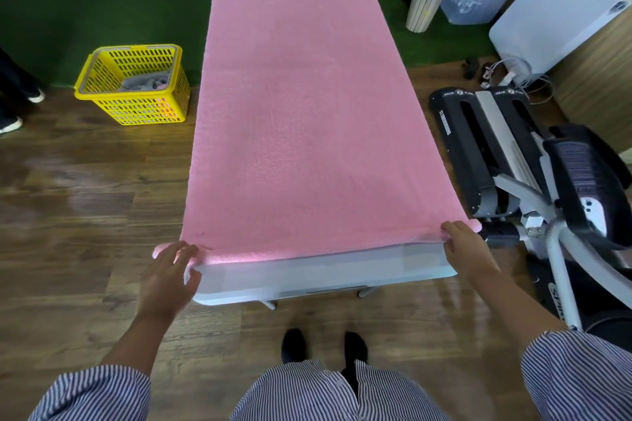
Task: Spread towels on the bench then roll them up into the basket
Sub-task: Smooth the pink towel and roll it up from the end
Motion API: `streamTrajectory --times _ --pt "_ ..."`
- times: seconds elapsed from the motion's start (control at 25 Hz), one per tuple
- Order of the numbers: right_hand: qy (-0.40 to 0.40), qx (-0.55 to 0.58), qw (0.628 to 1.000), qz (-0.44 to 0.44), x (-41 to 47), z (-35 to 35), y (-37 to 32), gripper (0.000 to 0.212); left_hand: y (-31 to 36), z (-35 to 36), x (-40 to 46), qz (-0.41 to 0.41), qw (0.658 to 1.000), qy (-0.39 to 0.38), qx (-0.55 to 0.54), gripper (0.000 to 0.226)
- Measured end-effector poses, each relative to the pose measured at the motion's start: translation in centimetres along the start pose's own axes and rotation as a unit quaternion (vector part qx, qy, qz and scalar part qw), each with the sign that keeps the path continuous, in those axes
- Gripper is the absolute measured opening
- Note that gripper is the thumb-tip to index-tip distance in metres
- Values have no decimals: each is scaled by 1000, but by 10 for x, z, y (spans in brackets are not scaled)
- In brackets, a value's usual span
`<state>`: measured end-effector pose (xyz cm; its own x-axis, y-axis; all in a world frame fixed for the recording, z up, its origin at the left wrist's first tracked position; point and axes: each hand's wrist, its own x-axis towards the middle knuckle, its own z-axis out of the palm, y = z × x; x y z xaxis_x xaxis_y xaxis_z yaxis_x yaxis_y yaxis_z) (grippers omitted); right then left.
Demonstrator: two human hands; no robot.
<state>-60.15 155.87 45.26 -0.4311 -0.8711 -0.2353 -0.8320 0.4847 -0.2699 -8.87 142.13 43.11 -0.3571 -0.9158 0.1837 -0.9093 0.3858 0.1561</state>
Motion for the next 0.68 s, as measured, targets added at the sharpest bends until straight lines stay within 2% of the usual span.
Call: streamTrajectory --times 0.12,0.32,0.4,0.48,0.56,0.6,0.68 --pt "6 4 1000 1 1 2 1 26 8 -9 10 3 1000 -18 24 33" --pt "-1 1 998 56 5 5 9 20 -1 -9 13 35 996 -81 32 44" --pt "8 23 997 77 2 0 4 17 1 -9 16 28 997 -71 15 36" --pt "-13 32 996 79 -6 -5 -5 28 11 -10 21 -29 999 -42 -10 27" --pt "6 7 997 78 -9 -3 -2 35 20 -10 25 -60 998 -6 -10 24" --pt "34 22 996 75 -6 -2 -1 35 21 -9 24 -42 999 9 6 14" --pt "56 4 997 47 -2 2 5 37 20 -2 19 1 1000 21 16 22"
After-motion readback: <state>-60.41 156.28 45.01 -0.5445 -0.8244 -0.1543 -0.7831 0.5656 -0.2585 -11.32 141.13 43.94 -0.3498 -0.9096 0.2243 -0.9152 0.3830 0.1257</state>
